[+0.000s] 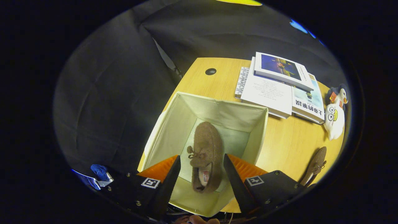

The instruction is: Open the storage box then place both shoes into the box .Put the left shoe in first, then the right shoe, with the right side of both shoes facing outward in a uniform manner.

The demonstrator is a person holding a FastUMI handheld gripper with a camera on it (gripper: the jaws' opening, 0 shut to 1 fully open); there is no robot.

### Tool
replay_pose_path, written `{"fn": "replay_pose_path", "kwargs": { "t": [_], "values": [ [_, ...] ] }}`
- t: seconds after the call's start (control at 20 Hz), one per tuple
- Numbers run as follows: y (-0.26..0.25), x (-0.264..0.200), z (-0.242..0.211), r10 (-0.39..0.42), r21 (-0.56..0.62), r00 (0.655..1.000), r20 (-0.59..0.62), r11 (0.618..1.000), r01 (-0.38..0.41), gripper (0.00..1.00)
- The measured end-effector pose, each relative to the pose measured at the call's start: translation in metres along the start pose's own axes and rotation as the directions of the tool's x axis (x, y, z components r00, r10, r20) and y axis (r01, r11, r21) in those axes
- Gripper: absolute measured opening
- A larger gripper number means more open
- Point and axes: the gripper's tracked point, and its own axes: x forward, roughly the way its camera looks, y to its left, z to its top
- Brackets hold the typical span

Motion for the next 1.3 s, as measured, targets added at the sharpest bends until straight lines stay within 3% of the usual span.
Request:
{"fn": "replay_pose_path", "kwargs": {
  "t": [0.5,0.55,1.3],
  "values": [
    [-0.063,-0.081,-0.003,0.029,0.066,0.996,0.082,0.997,-0.034,0.86],
    [-0.074,-0.088,-0.006,0.024,0.079,0.996,0.09,0.996,-0.031,0.95],
    [-0.246,-0.143,-0.064,-0.198,0.205,0.965,0.172,0.965,0.161,0.98]
  ]
}}
